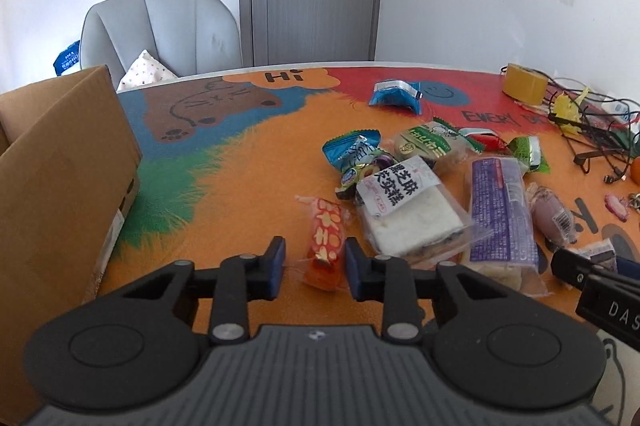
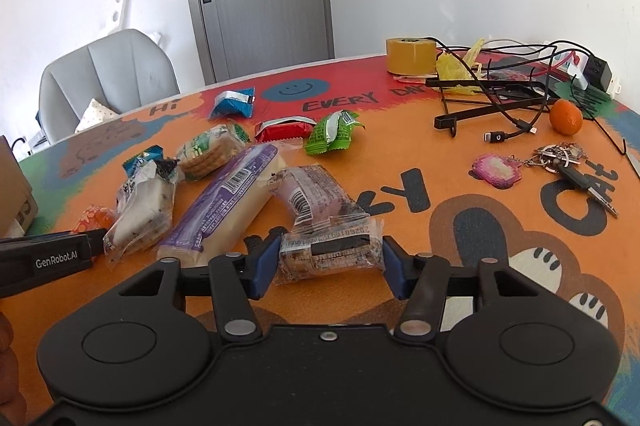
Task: Organize snacks
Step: 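Grasp the orange candy pack with the left gripper while the right grasps a clear bread pack, then carry both packs over the cardboard box and open both grippers to drop them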
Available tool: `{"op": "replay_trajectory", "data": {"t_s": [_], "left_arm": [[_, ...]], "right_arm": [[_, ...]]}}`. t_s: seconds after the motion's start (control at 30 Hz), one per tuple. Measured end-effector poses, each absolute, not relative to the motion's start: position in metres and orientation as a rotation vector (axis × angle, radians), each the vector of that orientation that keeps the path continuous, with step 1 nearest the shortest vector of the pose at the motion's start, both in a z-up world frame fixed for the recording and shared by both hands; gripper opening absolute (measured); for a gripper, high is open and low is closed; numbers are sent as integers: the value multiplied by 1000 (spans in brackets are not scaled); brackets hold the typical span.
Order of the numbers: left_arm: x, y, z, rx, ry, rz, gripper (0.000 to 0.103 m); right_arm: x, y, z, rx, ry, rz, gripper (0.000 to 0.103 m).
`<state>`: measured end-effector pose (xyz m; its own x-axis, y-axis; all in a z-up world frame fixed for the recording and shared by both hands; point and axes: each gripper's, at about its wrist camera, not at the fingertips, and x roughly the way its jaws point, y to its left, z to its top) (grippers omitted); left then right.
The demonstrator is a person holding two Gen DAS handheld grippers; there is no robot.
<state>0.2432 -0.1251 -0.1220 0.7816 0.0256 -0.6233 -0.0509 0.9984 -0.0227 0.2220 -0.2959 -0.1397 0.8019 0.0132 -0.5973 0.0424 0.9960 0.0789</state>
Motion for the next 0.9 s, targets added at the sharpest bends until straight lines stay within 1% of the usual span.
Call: {"op": "replay_trajectory", "data": {"t_s": [0.03, 0.07, 0.27, 0.57, 0.9], "left_arm": [[241, -125, -121, -39, 667, 38, 26], [239, -125, -120, -37, 660, 36, 22], [230, -123, -116, -34, 661, 18, 17], [208, -118, -106, -52, 629, 5, 17], [184, -105, -78, -49, 544, 31, 17]], "right_arm": [[220, -296, -139, 95, 638, -15, 54], [219, -296, -139, 100, 636, -14, 54], [209, -294, -133, 105, 617, -13, 53], [191, -292, -127, 124, 590, 5, 53], [180, -276, -110, 122, 543, 47, 53]]}}
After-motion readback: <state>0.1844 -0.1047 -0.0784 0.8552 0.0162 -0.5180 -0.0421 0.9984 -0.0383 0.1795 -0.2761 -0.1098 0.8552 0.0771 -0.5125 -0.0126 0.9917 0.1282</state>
